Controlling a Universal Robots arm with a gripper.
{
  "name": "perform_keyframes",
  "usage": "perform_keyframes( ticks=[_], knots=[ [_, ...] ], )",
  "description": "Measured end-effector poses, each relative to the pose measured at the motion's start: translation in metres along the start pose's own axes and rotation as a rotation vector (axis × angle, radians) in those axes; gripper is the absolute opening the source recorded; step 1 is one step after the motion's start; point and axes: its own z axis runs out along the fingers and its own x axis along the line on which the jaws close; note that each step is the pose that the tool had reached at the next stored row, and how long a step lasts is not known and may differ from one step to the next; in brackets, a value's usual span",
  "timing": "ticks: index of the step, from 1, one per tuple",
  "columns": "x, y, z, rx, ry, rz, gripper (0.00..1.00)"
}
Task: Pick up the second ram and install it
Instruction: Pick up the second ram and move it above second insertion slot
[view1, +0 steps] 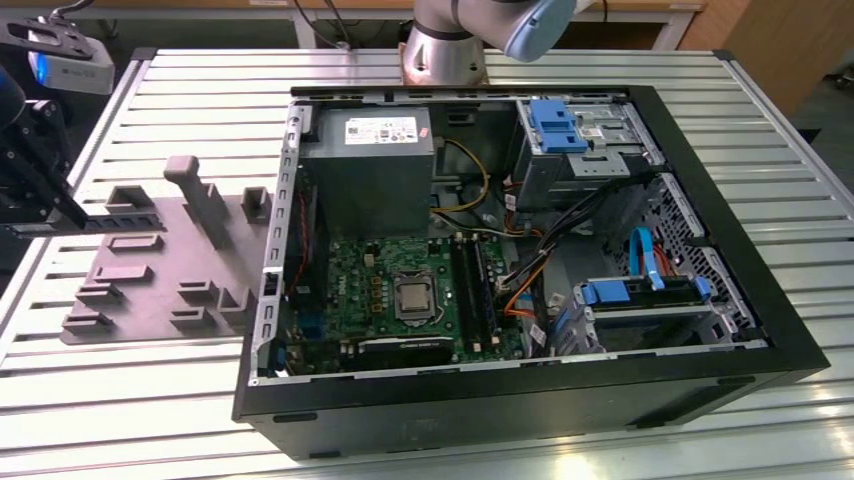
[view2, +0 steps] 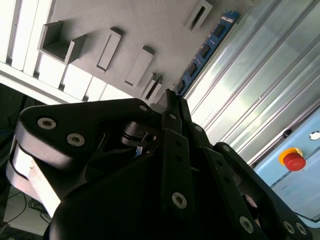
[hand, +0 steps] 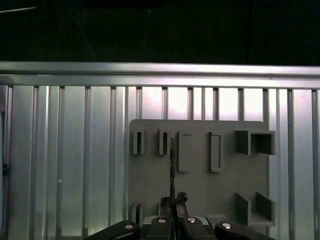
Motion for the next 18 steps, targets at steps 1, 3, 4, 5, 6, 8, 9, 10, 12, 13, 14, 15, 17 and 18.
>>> perform_keyframes(
  ticks=[1,3,4,5,6,8,9,10,12,13,14,15,17,18],
  knots=[
    [-0.0001,0.0000,-0.0008,0.0000,0.0000,0.000,0.14],
    [-0.0002,0.0001,-0.0024,0.0000,0.0000,0.000,0.14],
    [-0.0003,0.0001,-0.0032,0.0000,0.0001,0.000,0.14],
    [-0.0003,0.0001,-0.0040,0.0000,0.0001,0.000,0.14],
    [-0.0004,0.0001,-0.0048,0.0000,0.0001,0.000,0.14],
    [-0.0005,0.0002,-0.0066,0.0000,0.0001,0.000,0.14],
    [-0.0005,0.0002,-0.0074,0.0000,0.0001,0.000,0.14],
    [-0.0006,0.0002,-0.0083,0.0000,0.0001,0.000,0.14],
    [-0.0008,0.0003,-0.0101,0.0000,0.0002,0.000,0.14],
    [-0.0009,0.0003,-0.0109,0.0000,0.0003,0.000,0.14],
    [-0.0010,0.0003,-0.0117,0.0000,0.0004,0.000,0.14],
    [-0.0010,0.0003,-0.0123,0.0001,0.0004,0.000,0.14],
    [-0.0012,0.0004,-0.0137,0.0000,0.0004,0.000,0.14],
    [-0.0013,0.0004,-0.0145,0.0000,0.0005,0.000,0.14]
  ],
)
